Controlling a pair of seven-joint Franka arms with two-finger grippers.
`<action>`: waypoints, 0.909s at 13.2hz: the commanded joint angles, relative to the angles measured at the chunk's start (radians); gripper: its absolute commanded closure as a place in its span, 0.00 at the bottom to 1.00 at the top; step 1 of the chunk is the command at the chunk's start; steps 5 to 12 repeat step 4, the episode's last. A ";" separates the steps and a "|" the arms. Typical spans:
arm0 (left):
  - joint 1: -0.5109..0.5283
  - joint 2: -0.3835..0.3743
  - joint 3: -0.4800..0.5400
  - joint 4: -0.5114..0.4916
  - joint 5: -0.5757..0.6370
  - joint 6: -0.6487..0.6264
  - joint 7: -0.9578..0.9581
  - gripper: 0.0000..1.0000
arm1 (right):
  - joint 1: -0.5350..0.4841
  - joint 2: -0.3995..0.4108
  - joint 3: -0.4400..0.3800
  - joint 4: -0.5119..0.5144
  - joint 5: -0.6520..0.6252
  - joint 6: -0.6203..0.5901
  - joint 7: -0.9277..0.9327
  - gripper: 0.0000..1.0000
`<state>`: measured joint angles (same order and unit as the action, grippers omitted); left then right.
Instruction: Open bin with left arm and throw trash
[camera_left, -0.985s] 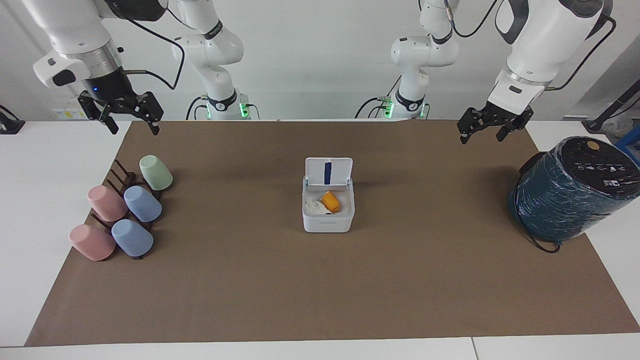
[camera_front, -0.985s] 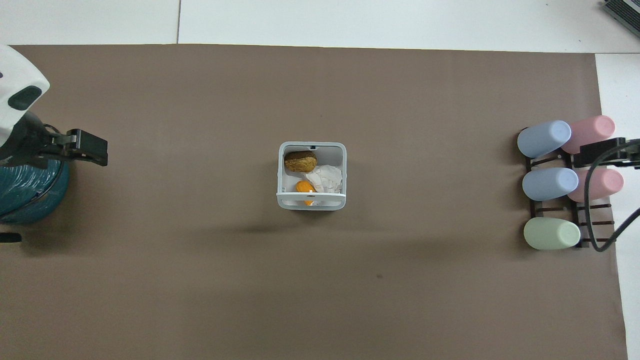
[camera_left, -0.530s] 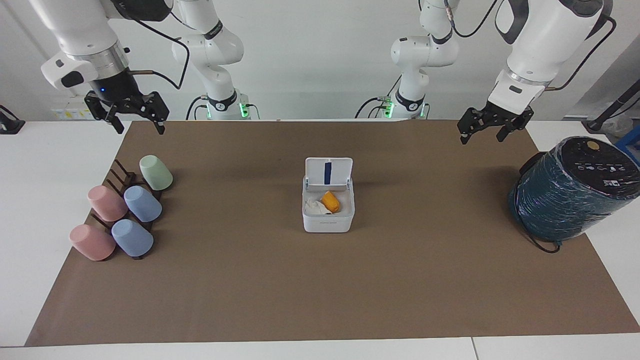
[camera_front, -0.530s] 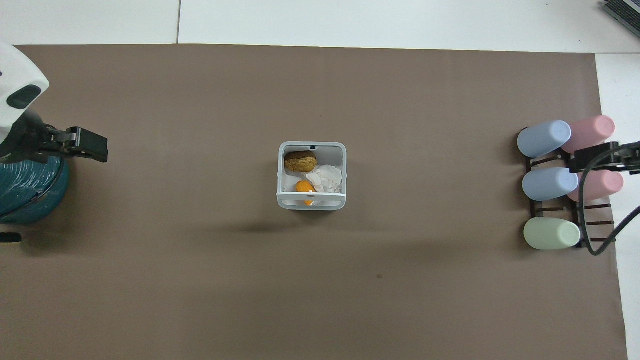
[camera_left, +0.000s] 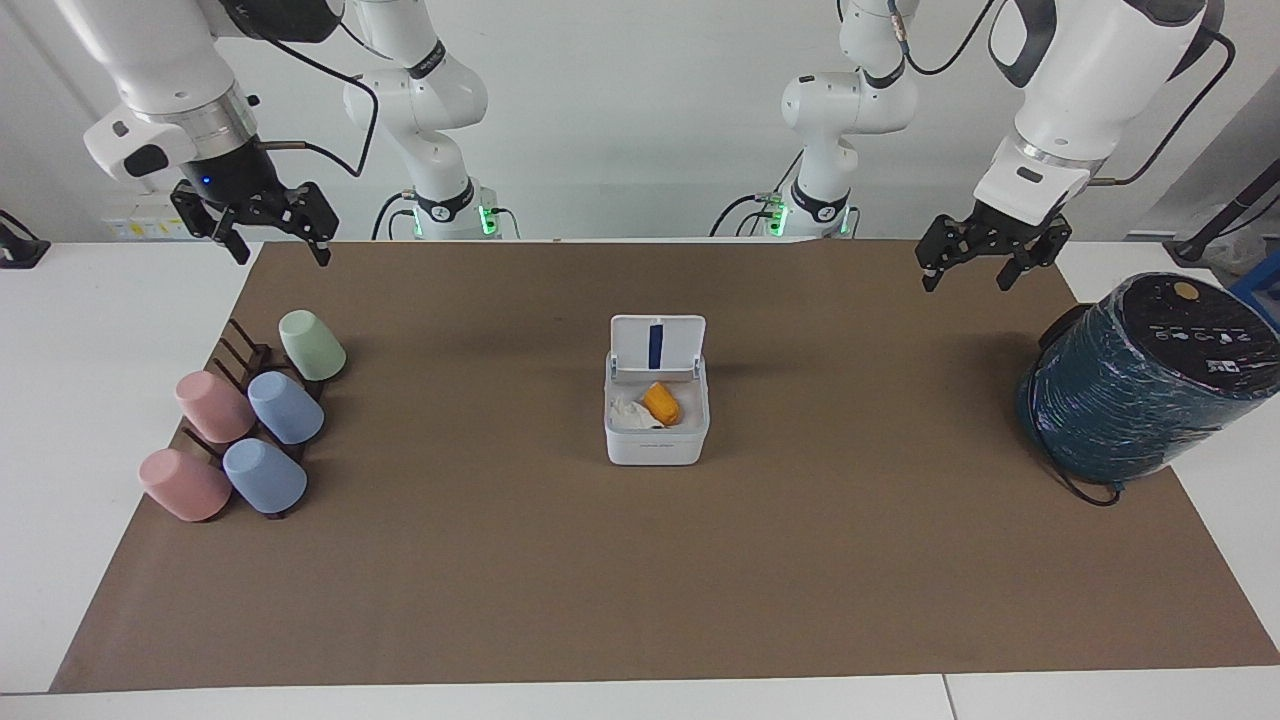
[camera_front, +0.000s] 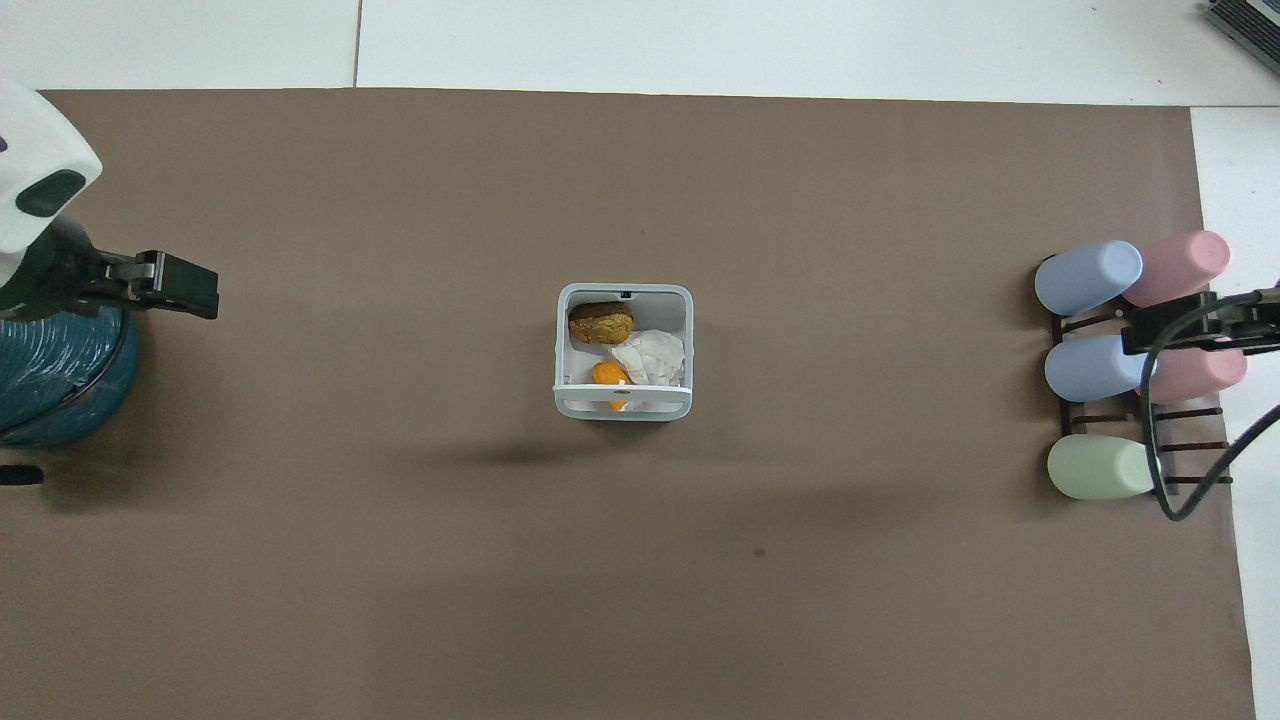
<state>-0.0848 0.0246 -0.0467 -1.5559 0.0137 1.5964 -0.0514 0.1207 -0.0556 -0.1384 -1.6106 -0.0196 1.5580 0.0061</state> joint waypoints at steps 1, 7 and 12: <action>0.002 -0.031 -0.001 -0.042 0.009 0.028 0.013 0.00 | 0.017 -0.015 -0.021 -0.009 0.000 -0.016 0.015 0.00; 0.002 -0.031 -0.001 -0.042 0.009 0.030 0.015 0.00 | 0.013 -0.016 -0.020 -0.012 0.000 -0.016 0.015 0.00; 0.002 -0.031 -0.001 -0.042 0.009 0.030 0.015 0.00 | 0.013 -0.016 -0.020 -0.012 0.000 -0.016 0.015 0.00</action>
